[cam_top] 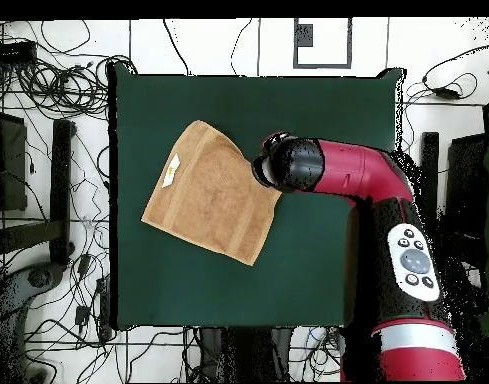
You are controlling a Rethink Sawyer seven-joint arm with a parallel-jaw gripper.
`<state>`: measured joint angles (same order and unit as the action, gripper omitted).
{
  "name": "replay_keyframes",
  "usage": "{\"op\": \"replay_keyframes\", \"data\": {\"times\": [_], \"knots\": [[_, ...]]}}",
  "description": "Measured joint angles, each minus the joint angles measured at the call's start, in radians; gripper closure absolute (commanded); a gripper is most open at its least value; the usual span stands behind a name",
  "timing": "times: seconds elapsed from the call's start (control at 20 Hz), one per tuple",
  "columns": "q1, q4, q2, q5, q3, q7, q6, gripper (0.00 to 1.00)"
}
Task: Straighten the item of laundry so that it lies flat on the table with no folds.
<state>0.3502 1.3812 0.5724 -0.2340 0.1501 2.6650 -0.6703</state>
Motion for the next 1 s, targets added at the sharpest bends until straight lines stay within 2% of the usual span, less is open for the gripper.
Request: {"op": "replay_keyframes", "data": {"times": [1.0], "knots": [[0.011,0.045,0.001,-0.006,0.000,0.000,0.000,0.00]]}}
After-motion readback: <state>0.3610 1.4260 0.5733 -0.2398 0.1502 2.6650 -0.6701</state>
